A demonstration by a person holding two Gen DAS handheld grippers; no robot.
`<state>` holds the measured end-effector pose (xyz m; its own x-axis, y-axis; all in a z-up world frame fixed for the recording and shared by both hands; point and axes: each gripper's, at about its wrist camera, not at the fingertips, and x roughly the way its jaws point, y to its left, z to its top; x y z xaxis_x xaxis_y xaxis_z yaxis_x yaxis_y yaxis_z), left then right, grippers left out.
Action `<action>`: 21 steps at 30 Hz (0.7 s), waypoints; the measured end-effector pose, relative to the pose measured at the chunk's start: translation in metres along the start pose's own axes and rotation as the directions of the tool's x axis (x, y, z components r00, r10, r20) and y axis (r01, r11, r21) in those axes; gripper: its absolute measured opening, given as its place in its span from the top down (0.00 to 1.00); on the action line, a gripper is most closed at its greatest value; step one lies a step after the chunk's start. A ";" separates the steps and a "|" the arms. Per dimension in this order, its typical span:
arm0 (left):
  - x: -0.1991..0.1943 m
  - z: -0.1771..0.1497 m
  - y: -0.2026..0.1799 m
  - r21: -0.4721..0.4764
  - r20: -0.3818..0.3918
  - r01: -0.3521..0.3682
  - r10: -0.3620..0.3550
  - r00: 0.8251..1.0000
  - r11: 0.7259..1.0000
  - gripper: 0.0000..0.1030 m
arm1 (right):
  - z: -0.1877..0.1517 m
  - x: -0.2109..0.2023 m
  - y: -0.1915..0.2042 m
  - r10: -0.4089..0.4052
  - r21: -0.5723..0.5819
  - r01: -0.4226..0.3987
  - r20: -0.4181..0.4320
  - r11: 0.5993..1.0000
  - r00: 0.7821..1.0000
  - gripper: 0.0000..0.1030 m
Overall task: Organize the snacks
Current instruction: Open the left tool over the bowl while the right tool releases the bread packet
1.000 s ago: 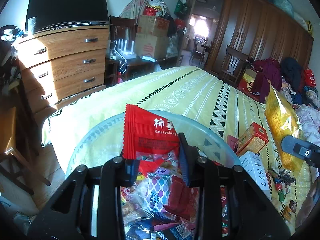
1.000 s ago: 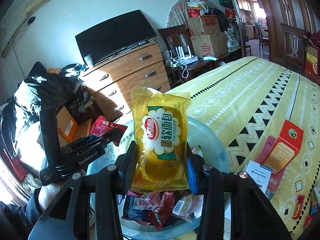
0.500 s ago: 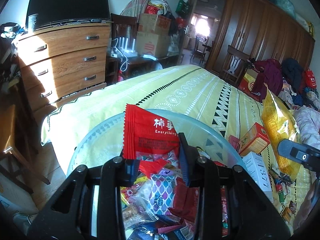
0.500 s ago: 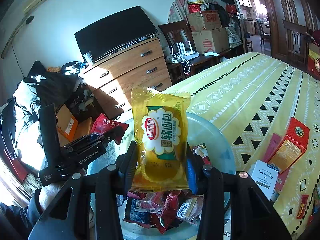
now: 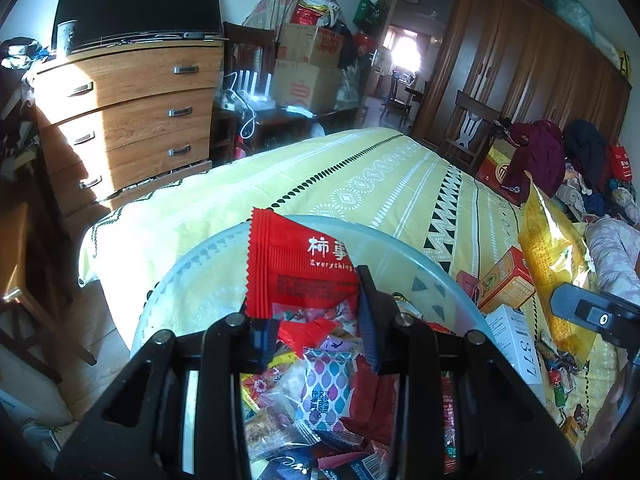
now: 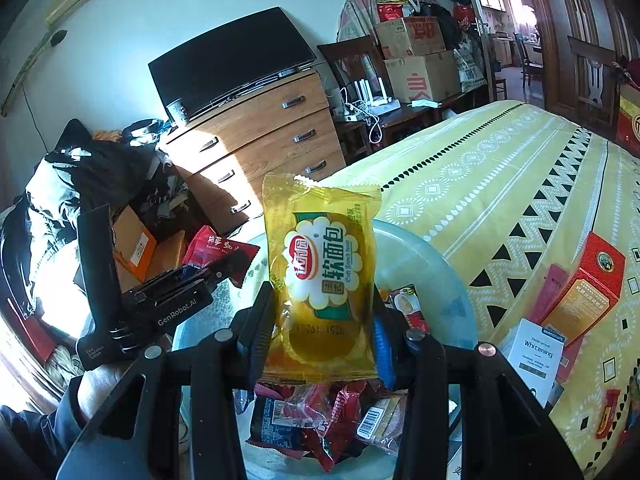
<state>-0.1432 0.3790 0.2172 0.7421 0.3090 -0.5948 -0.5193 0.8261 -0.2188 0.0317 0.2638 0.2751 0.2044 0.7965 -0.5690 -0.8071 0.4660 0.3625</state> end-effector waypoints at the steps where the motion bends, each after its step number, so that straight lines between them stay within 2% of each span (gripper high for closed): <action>1: 0.000 0.000 0.000 0.000 0.000 0.001 -0.001 1.000 1.000 0.66 | 0.000 0.000 0.000 0.000 0.000 0.000 0.000 1.000 1.000 0.55; 21: 0.002 -0.004 -0.003 -0.015 -0.017 0.001 -0.001 1.000 1.000 0.66 | 0.002 0.019 -0.002 0.021 0.024 -0.020 -0.030 1.000 0.999 0.55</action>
<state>-0.1419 0.3749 0.2141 0.7353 0.3002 -0.6076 -0.5250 0.8193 -0.2304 0.0383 0.2786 0.2652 0.1713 0.7942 -0.5830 -0.7977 0.4591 0.3911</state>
